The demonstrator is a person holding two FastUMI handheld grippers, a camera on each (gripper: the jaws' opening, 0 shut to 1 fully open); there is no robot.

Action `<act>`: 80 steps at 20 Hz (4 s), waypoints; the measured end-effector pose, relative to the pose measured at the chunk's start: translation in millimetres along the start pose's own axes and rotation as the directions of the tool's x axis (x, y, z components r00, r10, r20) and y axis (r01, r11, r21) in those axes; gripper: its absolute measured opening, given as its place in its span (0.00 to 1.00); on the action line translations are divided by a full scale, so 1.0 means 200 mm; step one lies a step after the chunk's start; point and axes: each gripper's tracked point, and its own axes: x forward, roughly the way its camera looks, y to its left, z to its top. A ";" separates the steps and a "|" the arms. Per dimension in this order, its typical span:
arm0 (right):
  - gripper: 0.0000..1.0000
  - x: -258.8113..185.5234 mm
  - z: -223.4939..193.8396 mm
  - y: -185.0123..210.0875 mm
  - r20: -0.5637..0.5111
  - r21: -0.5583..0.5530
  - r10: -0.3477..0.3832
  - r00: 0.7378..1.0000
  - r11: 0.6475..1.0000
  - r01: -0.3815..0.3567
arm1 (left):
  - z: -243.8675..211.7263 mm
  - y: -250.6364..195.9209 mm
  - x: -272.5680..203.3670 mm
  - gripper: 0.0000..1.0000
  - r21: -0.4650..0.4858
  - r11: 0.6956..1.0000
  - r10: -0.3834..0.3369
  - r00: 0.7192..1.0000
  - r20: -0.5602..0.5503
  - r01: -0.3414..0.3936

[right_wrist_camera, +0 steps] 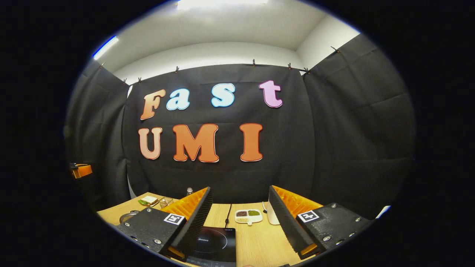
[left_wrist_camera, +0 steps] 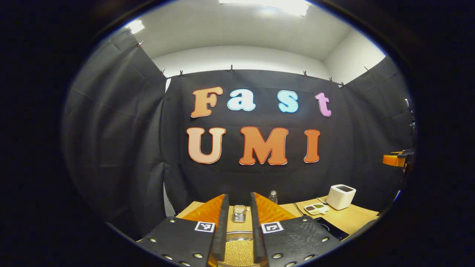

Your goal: First push the handle of the pot to place it horizontally, then grasp the pot with both hands and set it on the induction cooktop.

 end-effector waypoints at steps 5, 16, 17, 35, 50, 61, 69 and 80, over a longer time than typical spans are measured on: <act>0.95 0.01 -0.02 0.01 -0.005 0.009 0.009 1.000 1.000 -0.009 | -0.18 -0.04 -0.02 0.02 0.018 0.999 -0.032 0.996 -0.078 0.034; 0.95 0.00 -0.01 0.00 -0.003 0.004 -0.007 1.000 1.000 0.007 | -0.78 -0.31 -0.24 0.01 -0.034 0.974 -0.223 0.906 -0.360 0.226; 0.95 0.00 0.00 0.00 -0.004 0.002 -0.004 1.000 1.000 0.004 | -0.83 -0.33 -0.25 0.02 -0.037 0.971 -0.232 0.894 -0.384 0.236; 0.95 0.03 -0.12 0.01 -0.057 -0.001 0.006 0.998 1.000 -0.006 | -1.68 -0.42 -0.50 0.02 -0.127 0.954 -0.277 0.632 -0.724 0.272; 0.95 0.10 -0.23 -0.12 -0.098 0.019 -0.032 0.995 0.999 0.034 | -1.79 -0.54 -0.38 0.02 -0.108 0.948 -0.275 0.598 -0.753 0.300; 0.95 0.12 -0.32 -0.22 -0.125 0.009 -0.070 0.990 0.997 0.071 | -1.82 -0.65 -0.23 0.02 -0.093 0.941 -0.281 0.595 -0.753 0.326; 0.95 0.14 -0.40 -0.34 -0.156 0.010 -0.105 0.982 0.994 0.108 | -1.83 -0.76 -0.08 0.02 -0.150 0.935 -0.319 0.581 -0.748 0.320; 0.95 0.21 -0.52 -0.40 -0.199 0.014 -0.126 0.972 0.991 0.132 | -1.85 -0.82 0.09 0.01 -0.147 0.932 -0.325 0.586 -0.742 0.330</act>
